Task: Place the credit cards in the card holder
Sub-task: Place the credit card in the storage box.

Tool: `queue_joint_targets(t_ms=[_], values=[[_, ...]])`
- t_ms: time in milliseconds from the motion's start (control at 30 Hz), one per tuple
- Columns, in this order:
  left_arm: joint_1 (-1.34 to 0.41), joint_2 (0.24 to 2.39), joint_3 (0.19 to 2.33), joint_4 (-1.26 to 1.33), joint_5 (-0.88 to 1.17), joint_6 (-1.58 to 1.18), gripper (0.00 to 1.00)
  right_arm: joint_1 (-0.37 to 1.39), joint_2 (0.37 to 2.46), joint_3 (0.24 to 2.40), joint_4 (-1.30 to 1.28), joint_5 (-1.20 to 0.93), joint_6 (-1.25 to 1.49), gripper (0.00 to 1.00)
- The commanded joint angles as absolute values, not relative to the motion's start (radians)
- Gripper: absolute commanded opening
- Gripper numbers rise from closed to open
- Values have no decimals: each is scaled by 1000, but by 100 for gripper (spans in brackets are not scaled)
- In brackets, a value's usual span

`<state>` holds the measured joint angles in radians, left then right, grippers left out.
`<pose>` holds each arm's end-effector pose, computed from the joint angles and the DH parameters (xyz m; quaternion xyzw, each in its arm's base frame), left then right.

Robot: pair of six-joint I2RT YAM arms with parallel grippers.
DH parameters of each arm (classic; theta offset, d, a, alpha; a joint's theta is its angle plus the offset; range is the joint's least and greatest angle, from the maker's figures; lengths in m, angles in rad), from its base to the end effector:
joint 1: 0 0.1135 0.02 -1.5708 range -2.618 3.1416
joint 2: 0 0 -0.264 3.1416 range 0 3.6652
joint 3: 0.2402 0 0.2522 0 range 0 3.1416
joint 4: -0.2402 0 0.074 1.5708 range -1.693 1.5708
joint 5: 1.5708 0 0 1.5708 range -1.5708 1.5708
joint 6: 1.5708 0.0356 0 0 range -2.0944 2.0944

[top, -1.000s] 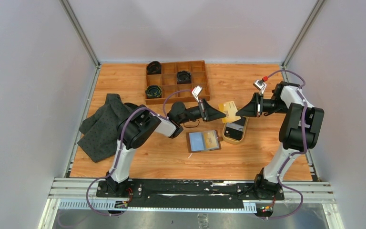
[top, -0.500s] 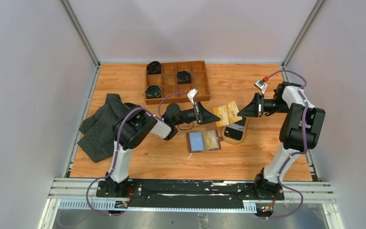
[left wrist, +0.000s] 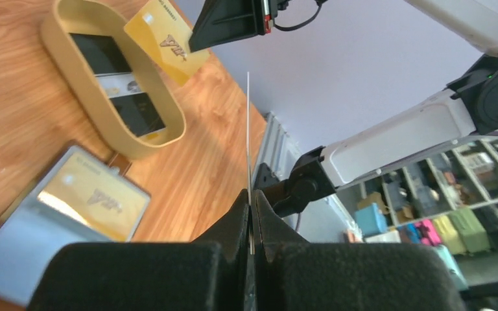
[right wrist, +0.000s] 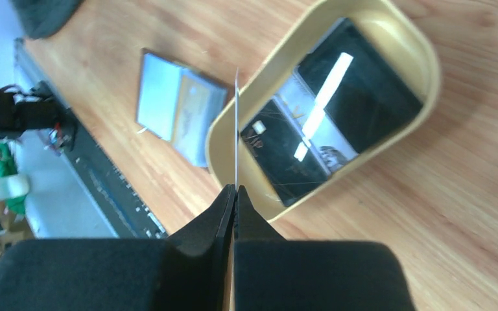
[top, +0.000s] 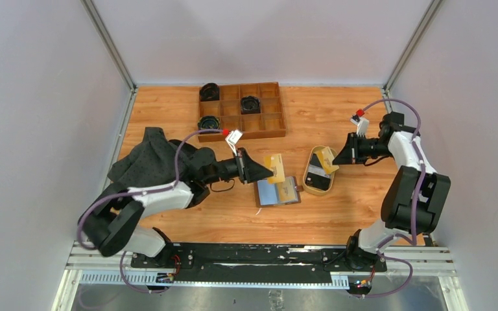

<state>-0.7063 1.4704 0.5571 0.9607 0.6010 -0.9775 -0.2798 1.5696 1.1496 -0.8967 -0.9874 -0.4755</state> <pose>0.2106 -0.2061 0.2238 0.1231 0.6821 -0.6517 0.3080 0.2882 -0.0519 0.2418 -0.1451 0.8634 0.3958 0.2770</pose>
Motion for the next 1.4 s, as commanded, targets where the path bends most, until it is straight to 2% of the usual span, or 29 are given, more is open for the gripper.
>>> queue_joint_targets(t_ms=[0, 200, 533, 767, 867, 967, 1000, 1133, 1367], values=[[-704, 1244, 492, 609, 468, -719, 0, -259, 1588, 1112, -765, -805, -341, 1], [-704, 997, 386, 480, 366, -644, 0, -199, 1649, 1128, -757, -746, -333, 2], [-704, 777, 199, 479, 317, -686, 0, -170, 1713, 1149, -755, -698, -343, 5], [-704, 731, 173, 479, 332, -715, 0, -146, 1709, 1182, -757, -631, -348, 21], [-704, 708, 161, 479, 336, -724, 0, -146, 1671, 1182, -758, -608, -360, 26], [-704, 690, 151, 479, 339, -733, 0, -146, 1624, 1176, -756, -605, -377, 39], [-704, 688, 149, 479, 342, -737, 0, -146, 1606, 1174, -757, -607, -385, 41], [-704, 671, 143, 479, 350, -749, 0, -146, 1521, 1159, -762, -670, -431, 40], [-704, 649, 146, 474, 356, -769, 0, -143, 1267, 1109, -757, -921, -574, 37]])
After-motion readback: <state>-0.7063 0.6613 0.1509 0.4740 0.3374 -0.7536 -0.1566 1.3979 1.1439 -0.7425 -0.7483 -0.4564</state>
